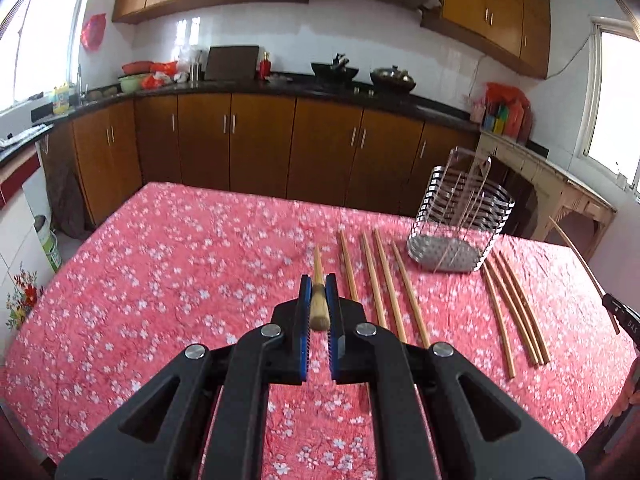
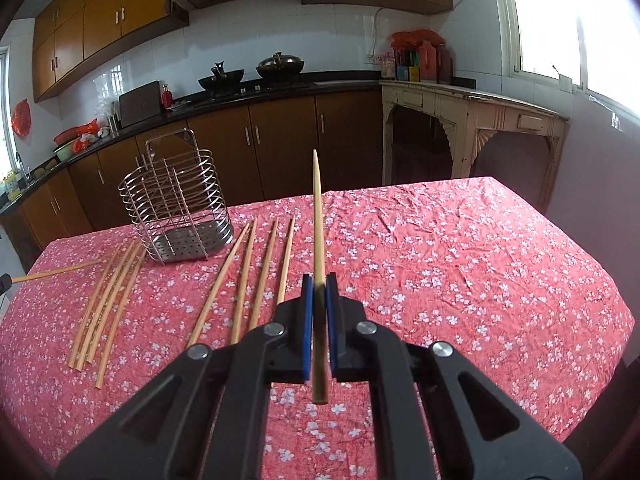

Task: Organize utensils
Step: 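Lift the chopsticks upright with both tools and carry them toward the wire holder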

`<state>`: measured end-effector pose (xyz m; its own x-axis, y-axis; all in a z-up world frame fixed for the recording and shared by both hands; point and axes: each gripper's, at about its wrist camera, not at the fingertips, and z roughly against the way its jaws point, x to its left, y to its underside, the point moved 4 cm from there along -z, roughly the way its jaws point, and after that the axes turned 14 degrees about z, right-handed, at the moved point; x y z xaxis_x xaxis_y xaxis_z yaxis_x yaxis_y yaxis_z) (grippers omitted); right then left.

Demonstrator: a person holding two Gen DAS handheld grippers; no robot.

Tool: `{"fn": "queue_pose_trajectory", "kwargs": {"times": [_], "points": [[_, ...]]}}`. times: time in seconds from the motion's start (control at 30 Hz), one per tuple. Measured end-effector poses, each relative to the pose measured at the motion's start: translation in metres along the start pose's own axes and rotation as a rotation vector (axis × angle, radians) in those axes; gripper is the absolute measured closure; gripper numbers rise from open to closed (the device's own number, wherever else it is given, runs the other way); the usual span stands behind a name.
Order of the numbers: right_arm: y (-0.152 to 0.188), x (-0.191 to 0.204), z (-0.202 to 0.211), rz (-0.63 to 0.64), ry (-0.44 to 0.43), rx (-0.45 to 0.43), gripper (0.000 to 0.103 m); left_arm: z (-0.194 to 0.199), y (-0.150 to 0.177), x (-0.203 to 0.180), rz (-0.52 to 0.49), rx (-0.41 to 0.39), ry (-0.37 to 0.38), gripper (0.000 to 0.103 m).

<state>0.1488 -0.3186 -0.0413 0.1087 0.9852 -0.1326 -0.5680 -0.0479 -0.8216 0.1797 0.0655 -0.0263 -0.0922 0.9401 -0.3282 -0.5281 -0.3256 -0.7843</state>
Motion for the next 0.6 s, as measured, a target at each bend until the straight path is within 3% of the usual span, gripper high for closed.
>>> {"fn": "queue_pose_trajectory", "kwargs": {"times": [0.2,0.47,0.6], "points": [[0.002,-0.002,-0.003,0.0,-0.013,0.016,0.095,0.009,-0.012,-0.004,-0.007,-0.051,0.005,0.096],[0.025,-0.004,-0.03,-0.01,-0.024,0.107,0.095,0.011,-0.015,-0.006,-0.01,-0.07,0.007,0.096],[0.019,-0.007,-0.022,-0.032,-0.029,0.055,0.095,0.012,-0.019,-0.007,-0.01,-0.081,0.008,0.096]]}}
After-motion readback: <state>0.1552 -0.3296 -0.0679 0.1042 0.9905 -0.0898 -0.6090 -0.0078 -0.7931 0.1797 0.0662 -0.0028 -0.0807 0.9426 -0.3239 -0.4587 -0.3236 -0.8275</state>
